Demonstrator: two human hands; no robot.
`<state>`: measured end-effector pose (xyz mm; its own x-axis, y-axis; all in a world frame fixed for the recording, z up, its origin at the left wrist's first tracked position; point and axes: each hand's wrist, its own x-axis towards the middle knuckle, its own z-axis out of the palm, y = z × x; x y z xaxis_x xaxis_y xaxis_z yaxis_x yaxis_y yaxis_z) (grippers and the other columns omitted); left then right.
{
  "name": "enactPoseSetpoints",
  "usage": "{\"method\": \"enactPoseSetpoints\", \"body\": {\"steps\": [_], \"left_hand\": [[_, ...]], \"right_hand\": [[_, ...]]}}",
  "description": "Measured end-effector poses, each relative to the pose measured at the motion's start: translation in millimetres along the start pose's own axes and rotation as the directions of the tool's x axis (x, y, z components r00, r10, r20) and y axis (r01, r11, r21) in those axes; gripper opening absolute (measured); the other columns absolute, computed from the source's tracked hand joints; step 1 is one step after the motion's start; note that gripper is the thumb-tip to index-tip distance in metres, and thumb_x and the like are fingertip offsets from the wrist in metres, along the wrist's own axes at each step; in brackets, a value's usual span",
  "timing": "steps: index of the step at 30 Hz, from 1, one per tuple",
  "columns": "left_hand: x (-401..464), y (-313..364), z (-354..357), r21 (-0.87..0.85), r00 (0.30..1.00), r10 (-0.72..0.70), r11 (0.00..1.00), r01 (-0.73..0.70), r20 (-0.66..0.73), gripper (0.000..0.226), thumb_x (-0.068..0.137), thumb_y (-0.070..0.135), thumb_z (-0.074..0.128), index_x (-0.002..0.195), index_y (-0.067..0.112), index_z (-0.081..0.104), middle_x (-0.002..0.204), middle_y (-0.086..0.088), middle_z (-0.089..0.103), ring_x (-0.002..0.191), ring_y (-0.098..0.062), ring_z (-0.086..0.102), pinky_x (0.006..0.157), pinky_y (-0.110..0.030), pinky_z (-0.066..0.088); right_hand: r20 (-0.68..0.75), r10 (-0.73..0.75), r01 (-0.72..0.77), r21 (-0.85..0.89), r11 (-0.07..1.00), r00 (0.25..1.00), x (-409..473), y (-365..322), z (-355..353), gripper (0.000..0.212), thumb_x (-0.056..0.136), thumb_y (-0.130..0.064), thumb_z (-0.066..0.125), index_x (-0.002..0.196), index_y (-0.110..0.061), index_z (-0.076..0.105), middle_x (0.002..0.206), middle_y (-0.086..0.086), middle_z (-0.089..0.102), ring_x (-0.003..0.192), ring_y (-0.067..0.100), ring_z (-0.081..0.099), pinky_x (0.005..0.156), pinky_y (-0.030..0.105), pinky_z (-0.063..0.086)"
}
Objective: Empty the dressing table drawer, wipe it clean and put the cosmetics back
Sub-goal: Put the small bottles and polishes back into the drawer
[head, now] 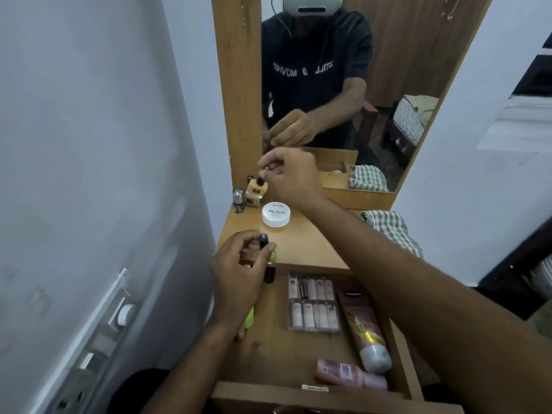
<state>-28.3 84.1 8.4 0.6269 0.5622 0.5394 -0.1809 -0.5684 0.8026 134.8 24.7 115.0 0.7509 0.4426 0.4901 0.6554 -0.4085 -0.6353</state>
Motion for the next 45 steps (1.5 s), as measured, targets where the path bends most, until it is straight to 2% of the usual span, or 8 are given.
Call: {"method": "enactPoseSetpoints", "body": {"steps": [5,16,21,27,31,34,40,45], "left_hand": [[-5,9,-1,0.039,0.994,0.109,0.993,-0.11,0.017,0.021,0.08,0.023,0.084,0.097,0.014,0.074,0.089,0.011,0.069,0.084,-0.002,0.066,0.073,-0.015,0.052],[-22,-4,-1,0.043,0.984,0.129,0.99,-0.135,0.121,0.021,0.078,0.017,0.086,0.091,0.012,0.071,0.075,0.006,0.064,0.069,-0.013,0.062,0.063,-0.027,0.053],[-26,-15,0,0.154,0.976,0.075,0.982,-0.108,0.204,0.019,0.08,0.021,0.084,0.089,0.021,0.066,0.074,0.01,0.06,0.07,-0.011,0.061,0.061,-0.033,0.052],[-27,-17,1,0.324,0.969,-0.044,0.945,-0.039,0.244,0.02,0.077,0.024,0.085,0.086,0.023,0.067,0.071,0.019,0.056,0.068,-0.001,0.057,0.057,-0.01,0.038],[-29,-21,4,0.425,0.973,-0.095,0.905,-0.004,0.212,0.019,0.073,0.03,0.087,0.084,0.024,0.072,0.07,0.014,0.064,0.068,-0.011,0.062,0.062,-0.026,0.049],[-29,-26,5,0.447,0.965,-0.155,0.893,0.046,0.211,0.017,0.074,0.033,0.086,0.086,0.024,0.077,0.078,0.008,0.074,0.076,-0.013,0.069,0.075,-0.039,0.057],[-27,-26,5,0.498,0.969,-0.179,0.864,0.073,0.17,0.017,0.075,0.033,0.085,0.088,0.022,0.08,0.083,0.005,0.077,0.081,-0.017,0.069,0.072,-0.028,0.043],[-27,-28,8,0.567,0.967,-0.207,0.819,0.087,0.151,0.02,0.072,0.04,0.086,0.083,0.025,0.079,0.081,0.007,0.075,0.086,-0.02,0.064,0.074,-0.032,0.037]], "right_hand": [[-0.096,-0.067,0.064,-0.035,0.997,0.993,-53,-2,-42,0.013,0.084,-0.017,0.077,0.097,-0.021,0.076,0.09,-0.011,0.067,0.075,0.003,0.063,0.069,0.01,0.05],[-0.058,0.125,-0.117,0.134,0.984,0.99,-162,13,-70,0.017,0.085,-0.015,0.078,0.101,-0.02,0.076,0.094,-0.011,0.07,0.08,0.006,0.066,0.063,0.014,0.055],[0.015,0.198,-0.197,0.177,0.964,0.98,-192,33,-46,0.018,0.083,-0.011,0.08,0.099,-0.018,0.077,0.095,-0.009,0.07,0.078,0.009,0.067,0.071,0.023,0.06],[0.11,0.147,-0.157,0.088,0.984,0.983,-202,54,-17,0.019,0.083,-0.008,0.08,0.098,-0.019,0.076,0.094,-0.006,0.068,0.076,0.009,0.066,0.071,0.02,0.057],[0.154,0.148,-0.15,0.006,0.989,0.977,-202,64,-1,0.019,0.084,-0.008,0.077,0.1,-0.019,0.076,0.091,-0.009,0.063,0.077,0.006,0.063,0.07,0.008,0.046],[0.164,0.138,-0.139,-0.002,0.99,0.977,-204,66,10,0.019,0.086,-0.01,0.075,0.102,-0.022,0.075,0.092,-0.011,0.059,0.078,0.003,0.06,0.072,0.011,0.047],[0.131,0.04,-0.044,0.032,0.998,0.991,-209,57,29,0.023,0.089,-0.006,0.069,0.107,-0.019,0.073,0.1,-0.005,0.059,0.084,0.003,0.057,0.072,0.01,0.045],[0.138,0.057,-0.052,-0.037,0.998,0.989,-207,64,36,0.022,0.09,-0.007,0.068,0.109,-0.014,0.074,0.102,-0.002,0.061,0.086,0.007,0.059,0.072,0.014,0.044]]}}
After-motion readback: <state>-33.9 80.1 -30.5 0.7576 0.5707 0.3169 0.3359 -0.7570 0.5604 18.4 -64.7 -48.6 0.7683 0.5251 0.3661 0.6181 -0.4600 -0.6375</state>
